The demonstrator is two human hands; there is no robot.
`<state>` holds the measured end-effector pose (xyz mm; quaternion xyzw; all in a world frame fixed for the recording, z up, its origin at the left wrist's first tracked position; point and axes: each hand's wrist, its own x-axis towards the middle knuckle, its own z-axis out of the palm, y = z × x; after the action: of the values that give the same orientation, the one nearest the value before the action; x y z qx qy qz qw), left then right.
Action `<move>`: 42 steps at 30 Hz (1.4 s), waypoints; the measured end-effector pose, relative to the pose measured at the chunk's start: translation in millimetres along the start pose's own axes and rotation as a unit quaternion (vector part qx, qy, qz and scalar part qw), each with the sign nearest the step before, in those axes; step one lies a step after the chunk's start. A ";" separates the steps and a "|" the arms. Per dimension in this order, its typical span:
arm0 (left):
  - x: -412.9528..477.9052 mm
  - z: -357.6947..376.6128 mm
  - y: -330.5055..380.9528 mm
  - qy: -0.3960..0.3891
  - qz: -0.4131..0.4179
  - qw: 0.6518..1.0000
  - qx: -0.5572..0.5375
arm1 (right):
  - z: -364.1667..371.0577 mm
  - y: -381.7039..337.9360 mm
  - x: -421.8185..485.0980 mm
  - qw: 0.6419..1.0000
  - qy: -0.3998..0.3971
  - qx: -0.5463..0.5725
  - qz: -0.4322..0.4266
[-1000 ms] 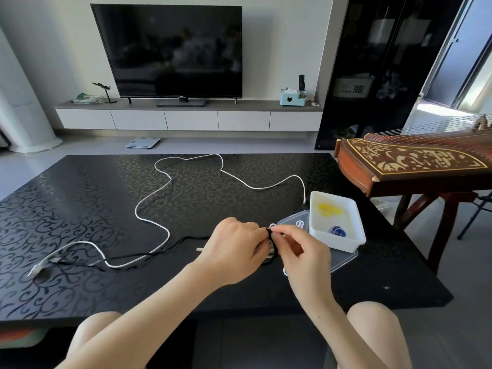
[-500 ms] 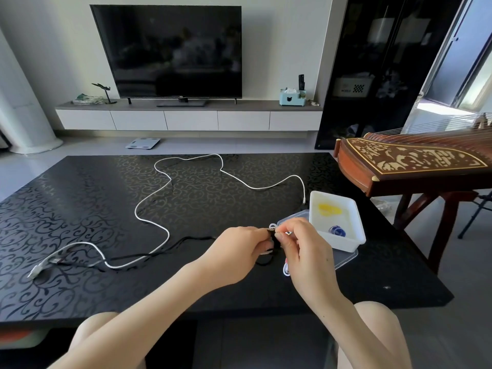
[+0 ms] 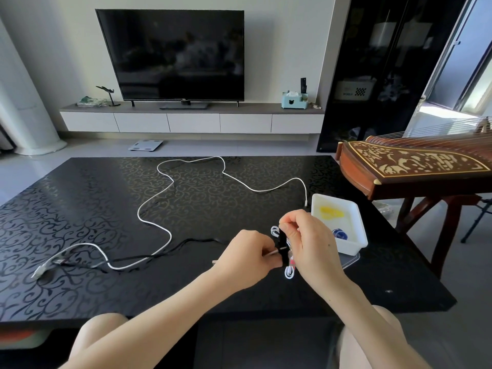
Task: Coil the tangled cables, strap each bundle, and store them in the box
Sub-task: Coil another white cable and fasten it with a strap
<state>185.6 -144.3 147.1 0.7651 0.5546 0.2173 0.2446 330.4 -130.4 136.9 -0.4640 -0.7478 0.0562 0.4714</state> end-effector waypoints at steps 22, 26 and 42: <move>-1.1 -15.1 26.3 -0.121 -0.156 0.883 -0.426 | -5.6 -3.8 5.0 0.939 0.251 -0.123 -0.200; 0.2 -8.3 28.0 -0.096 -0.200 0.856 -0.468 | -4.9 -2.8 6.0 0.936 0.254 -0.126 -0.210; 10.8 -4.4 17.0 0.235 -0.011 0.947 -0.220 | -22.8 -23.8 -18.5 0.927 0.085 0.312 0.189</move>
<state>198.7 -137.8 161.7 0.6131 0.5435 0.5048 0.2720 334.7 -165.7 149.8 -0.4293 -0.5479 0.3351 0.6350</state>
